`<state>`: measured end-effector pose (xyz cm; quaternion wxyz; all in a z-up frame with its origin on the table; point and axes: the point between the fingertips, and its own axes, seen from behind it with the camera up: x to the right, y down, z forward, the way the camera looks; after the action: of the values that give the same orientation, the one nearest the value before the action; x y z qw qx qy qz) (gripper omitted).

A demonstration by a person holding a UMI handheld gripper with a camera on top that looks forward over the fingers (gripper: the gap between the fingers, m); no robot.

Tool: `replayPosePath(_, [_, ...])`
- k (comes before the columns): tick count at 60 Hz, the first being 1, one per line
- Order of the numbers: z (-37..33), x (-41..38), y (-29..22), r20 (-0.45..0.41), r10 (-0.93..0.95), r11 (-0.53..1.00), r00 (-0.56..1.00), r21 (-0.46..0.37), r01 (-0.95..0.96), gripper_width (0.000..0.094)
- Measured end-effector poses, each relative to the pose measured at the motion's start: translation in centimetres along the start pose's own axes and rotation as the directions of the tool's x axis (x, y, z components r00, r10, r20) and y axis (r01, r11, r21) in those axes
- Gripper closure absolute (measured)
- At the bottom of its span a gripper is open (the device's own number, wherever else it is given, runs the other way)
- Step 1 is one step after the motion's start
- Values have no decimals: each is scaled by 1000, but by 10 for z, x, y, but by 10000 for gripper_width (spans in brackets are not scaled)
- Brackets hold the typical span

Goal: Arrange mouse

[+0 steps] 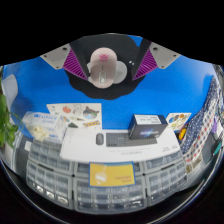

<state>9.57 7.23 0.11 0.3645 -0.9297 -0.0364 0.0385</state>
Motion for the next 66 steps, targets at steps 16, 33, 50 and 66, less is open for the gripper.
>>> replayPosePath(16, [-107, -30, -54, -94, 10, 989, 995, 150, 5, 74])
replayPosePath(33, [-212, -101, -56, -96, 31, 968, 995, 251, -5, 69])
replayPosePath(50, [-260, -142, -31, -93, 13, 965, 996, 262, 12, 67])
replayPosePath(66, [-277, -164, -17, -85, 6, 968, 996, 251, 16, 70])
